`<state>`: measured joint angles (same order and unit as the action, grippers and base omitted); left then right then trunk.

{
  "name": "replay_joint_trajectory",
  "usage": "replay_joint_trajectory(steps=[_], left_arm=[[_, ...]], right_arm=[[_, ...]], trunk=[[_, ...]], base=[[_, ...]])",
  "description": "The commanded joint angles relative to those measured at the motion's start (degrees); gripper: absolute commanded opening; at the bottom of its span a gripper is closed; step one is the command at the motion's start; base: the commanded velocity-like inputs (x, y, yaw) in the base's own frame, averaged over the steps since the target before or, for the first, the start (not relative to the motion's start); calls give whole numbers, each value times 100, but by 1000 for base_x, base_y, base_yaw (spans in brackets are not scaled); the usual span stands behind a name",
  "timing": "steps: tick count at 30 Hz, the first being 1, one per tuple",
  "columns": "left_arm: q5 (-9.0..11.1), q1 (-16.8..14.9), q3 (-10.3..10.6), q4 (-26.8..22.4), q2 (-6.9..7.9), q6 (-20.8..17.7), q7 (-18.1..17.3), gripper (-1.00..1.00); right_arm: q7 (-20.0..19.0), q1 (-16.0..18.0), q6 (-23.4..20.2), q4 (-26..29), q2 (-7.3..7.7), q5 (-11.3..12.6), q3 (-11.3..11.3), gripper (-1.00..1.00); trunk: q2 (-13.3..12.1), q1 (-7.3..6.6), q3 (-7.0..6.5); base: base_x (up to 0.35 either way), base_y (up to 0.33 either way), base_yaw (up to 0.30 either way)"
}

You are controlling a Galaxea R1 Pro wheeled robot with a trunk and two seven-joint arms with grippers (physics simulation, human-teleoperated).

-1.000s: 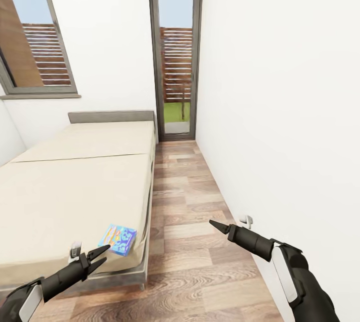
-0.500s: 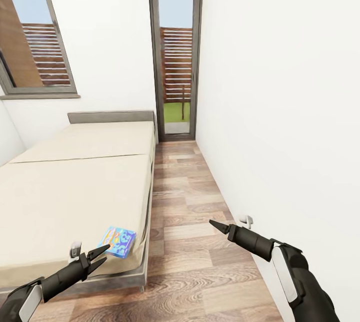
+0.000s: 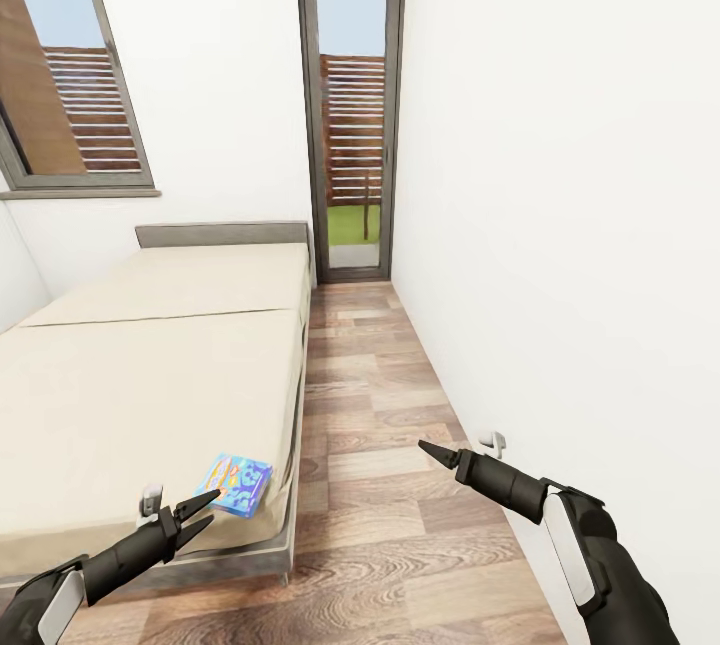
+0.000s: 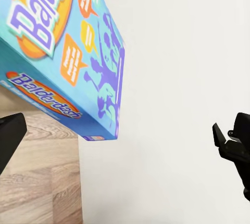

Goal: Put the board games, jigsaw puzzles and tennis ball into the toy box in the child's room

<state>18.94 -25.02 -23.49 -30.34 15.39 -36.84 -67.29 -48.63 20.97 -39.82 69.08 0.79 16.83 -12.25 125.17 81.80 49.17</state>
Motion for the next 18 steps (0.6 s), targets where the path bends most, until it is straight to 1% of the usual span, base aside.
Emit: replay_joint_trajectory(steps=[1, 14, 18], left_arm=[[14, -3, -7, 1, 0, -50, -12, 100], [14, -3, -7, 1, 2, -58, -10, 100], [14, -3, -7, 1, 0, -64, -6, 100]], right_arm=[[-7, 3, -35, 0, 0, 22, -5, 100], [-14, 3, -35, 0, 4, 22, -5, 100], [-21, 3, -32, -4, 3, 22, -5, 100]], trunk=[[2, -1, 5], [2, -1, 5], [163, 87, 77]], base=[[0, 0, 0], [0, 0, 0], [0, 0, 0]])
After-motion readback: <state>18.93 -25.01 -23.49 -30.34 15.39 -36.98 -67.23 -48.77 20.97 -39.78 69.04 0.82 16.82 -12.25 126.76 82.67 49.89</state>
